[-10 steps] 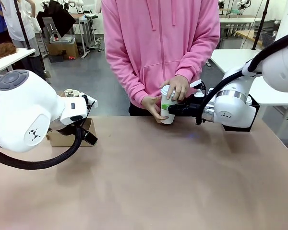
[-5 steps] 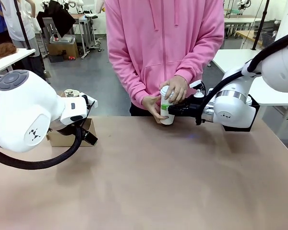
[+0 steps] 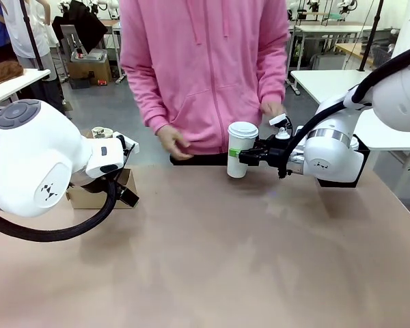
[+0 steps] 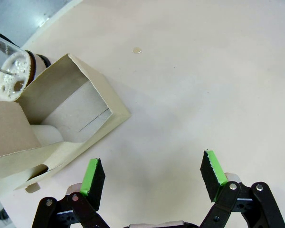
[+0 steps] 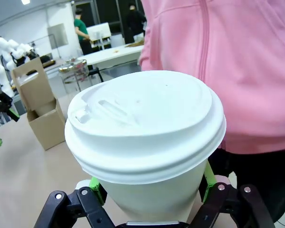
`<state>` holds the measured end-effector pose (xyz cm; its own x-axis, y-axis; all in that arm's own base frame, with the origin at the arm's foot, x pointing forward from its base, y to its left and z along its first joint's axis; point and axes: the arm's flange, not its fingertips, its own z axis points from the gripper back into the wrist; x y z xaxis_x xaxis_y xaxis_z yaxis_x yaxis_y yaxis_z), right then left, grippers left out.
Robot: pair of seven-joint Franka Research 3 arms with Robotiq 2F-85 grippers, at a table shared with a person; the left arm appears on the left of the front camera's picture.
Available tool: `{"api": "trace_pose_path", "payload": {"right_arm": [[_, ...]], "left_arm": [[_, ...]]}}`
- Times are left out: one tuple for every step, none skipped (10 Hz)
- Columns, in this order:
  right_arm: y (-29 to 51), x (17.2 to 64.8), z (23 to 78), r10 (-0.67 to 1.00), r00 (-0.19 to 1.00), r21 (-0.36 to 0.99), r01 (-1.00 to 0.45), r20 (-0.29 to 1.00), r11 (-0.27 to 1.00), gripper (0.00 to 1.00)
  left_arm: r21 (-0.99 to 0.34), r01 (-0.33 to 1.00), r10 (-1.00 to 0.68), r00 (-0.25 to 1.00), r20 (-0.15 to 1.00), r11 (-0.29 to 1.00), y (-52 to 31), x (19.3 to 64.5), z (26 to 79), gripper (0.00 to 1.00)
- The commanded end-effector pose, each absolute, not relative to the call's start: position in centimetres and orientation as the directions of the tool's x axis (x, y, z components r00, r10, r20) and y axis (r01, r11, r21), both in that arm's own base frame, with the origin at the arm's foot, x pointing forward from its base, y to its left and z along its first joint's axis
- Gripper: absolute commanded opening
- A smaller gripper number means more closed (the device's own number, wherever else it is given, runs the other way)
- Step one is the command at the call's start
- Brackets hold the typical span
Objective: Pour a drink into a cup and package it in a carrier.
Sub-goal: When a person places the Paper Cup Lid on the 600 ml Paper Cup , lift the 600 ml Paper Cup.
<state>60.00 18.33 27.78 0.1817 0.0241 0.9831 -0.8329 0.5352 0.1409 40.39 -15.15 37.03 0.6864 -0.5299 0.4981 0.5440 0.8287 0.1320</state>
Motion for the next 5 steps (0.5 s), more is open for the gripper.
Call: {"api": "trace_pose_path", "payload": {"right_arm": [[18.51,59.77,28.29,0.017,0.179,0.143,-0.833,0.984,0.535,0.87],[18.51,59.77,28.29,0.017,0.179,0.143,-0.833,0.984,0.535,0.87],[18.51,59.77,28.29,0.017,0.179,0.143,-0.833,0.984,0.535,0.87],[18.51,59.77,28.29,0.017,0.179,0.143,-0.833,0.984,0.535,0.87],[18.51,59.77,28.29,0.017,0.179,0.143,-0.833,0.984,0.535,0.87]], "left_arm": [[0.131,0.544,-0.529,0.686,0.499,0.829,-15.13,40.38,37.05,1.00],[0.131,0.544,-0.529,0.686,0.499,0.829,-15.13,40.38,37.05,1.00],[0.131,0.544,-0.529,0.686,0.499,0.829,-15.13,40.38,37.05,1.00],[0.131,0.544,-0.529,0.686,0.499,0.829,-15.13,40.38,37.05,1.00],[0.131,0.544,-0.529,0.686,0.499,0.829,-15.13,40.38,37.05,1.00]]}}
